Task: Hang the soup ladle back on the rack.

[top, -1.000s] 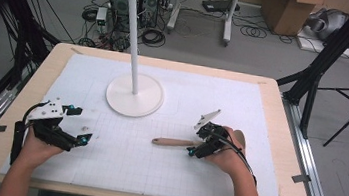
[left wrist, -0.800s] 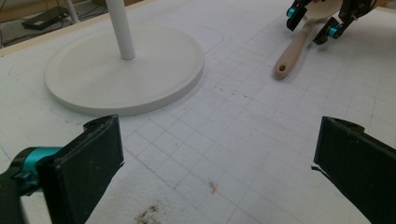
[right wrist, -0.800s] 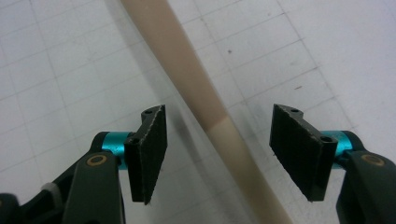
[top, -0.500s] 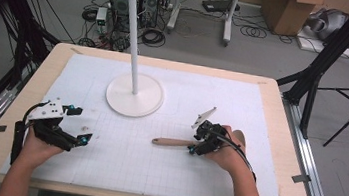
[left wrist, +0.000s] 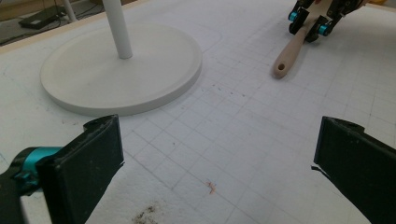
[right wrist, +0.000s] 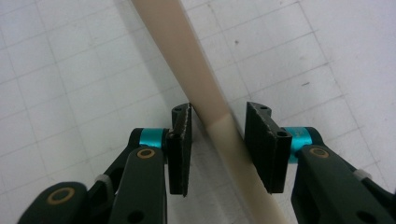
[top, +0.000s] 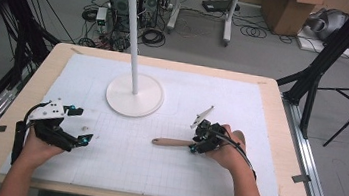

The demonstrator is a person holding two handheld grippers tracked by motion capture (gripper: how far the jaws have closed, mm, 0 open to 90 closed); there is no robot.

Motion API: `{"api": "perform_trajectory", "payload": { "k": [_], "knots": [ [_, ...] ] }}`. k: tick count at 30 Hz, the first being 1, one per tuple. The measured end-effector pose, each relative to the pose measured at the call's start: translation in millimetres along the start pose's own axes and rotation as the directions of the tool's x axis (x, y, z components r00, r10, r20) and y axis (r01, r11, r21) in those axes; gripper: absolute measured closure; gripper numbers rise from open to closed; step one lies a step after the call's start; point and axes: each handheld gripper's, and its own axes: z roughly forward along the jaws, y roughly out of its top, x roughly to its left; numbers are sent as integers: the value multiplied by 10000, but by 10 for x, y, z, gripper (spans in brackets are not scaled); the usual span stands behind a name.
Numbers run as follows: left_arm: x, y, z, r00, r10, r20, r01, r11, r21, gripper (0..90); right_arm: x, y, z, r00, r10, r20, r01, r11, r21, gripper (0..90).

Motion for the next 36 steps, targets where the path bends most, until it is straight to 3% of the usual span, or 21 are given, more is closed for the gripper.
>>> {"api": "perform_trajectory", "payload": {
  "k": [15, 20, 31, 36],
  "knots": [
    [6, 3, -13, 10000, 43, -2, -43, 10000, -17, 17, 21, 71, 1, 9991, -400, -145, 407, 9979, 498, 692],
    [7, 3, -14, 10000, 48, -14, -48, 10000, -16, 17, 28, 74, -4, 9991, -397, -143, 404, 9978, 525, 767],
    [5, 4, -24, 10000, 6, -30, -6, 10000, -55, 17, 2, 66, -10, 9992, 181, -370, -163, 9987, 489, 775],
    [12, 7, -32, 10000, 16, -39, -17, 10000, -62, 17, -20, 43, -90, 9980, 453, -451, -455, 9990, -29, 775]
  ]
}}
